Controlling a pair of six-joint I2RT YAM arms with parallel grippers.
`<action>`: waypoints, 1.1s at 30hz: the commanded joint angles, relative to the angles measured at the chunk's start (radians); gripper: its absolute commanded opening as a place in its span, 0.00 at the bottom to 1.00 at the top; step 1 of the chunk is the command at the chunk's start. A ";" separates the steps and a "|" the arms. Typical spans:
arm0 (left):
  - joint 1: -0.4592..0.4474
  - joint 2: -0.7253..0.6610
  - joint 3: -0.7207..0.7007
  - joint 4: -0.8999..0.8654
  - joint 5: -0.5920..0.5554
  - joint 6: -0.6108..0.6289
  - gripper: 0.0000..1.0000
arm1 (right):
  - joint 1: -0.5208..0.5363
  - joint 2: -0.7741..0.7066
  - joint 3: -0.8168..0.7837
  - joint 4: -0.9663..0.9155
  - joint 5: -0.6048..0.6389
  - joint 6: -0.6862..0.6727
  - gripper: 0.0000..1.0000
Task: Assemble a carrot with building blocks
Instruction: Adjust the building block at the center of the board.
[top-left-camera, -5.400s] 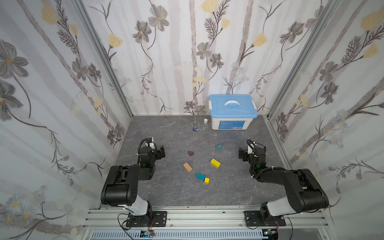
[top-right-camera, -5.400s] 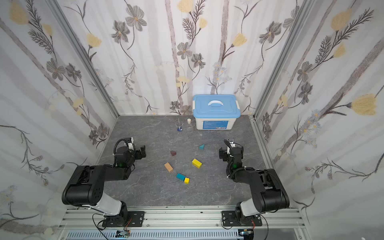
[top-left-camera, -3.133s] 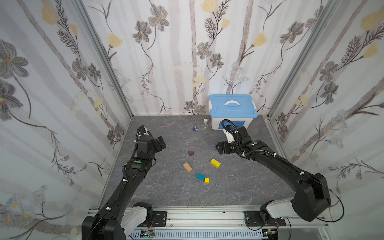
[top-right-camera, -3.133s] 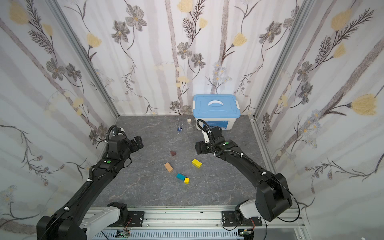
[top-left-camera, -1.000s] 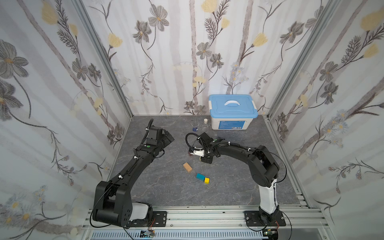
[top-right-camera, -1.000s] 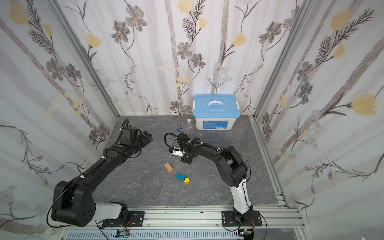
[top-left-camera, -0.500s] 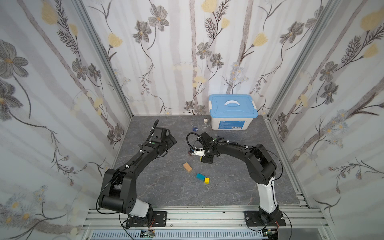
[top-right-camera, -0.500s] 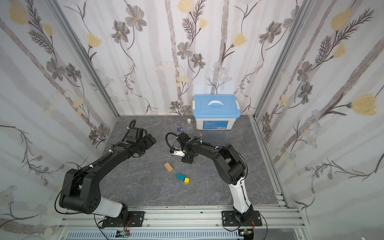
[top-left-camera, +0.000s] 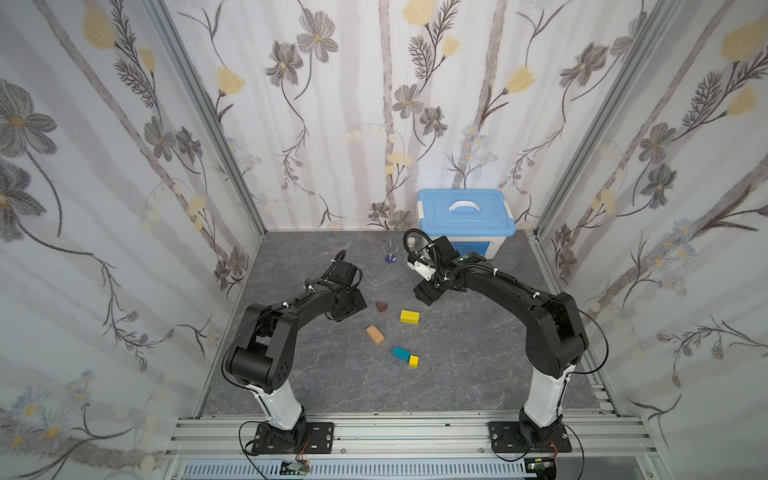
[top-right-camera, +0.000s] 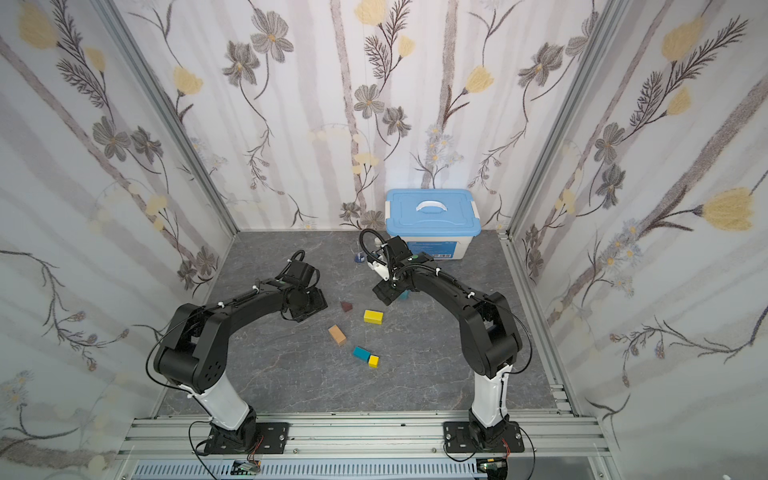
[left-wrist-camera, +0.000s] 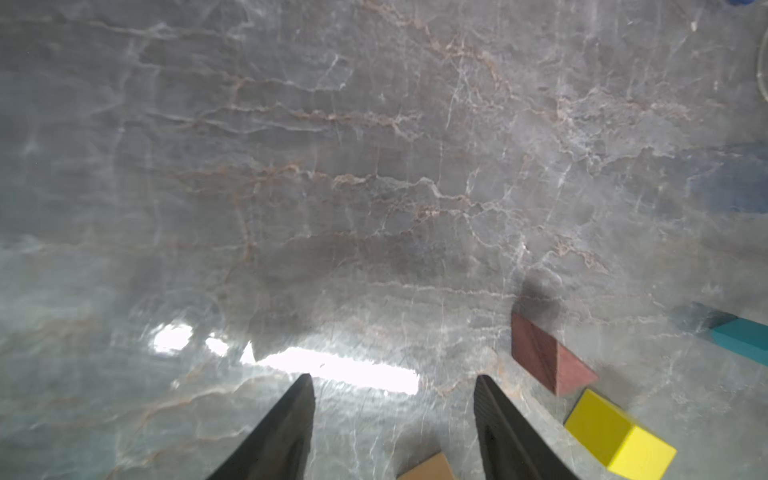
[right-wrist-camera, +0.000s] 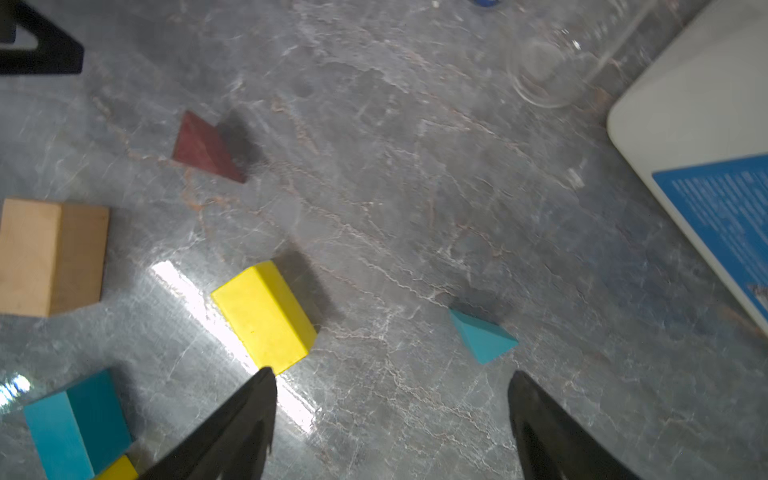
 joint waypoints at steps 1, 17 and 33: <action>-0.023 0.062 0.072 -0.050 0.026 0.012 0.68 | -0.038 0.012 0.014 -0.053 -0.086 0.207 0.86; -0.099 0.274 0.340 -0.152 0.048 -0.038 0.52 | -0.053 0.015 0.010 -0.053 -0.071 0.255 0.83; -0.146 0.322 0.405 -0.170 0.067 0.013 0.36 | -0.074 0.000 -0.063 -0.062 -0.155 0.302 0.75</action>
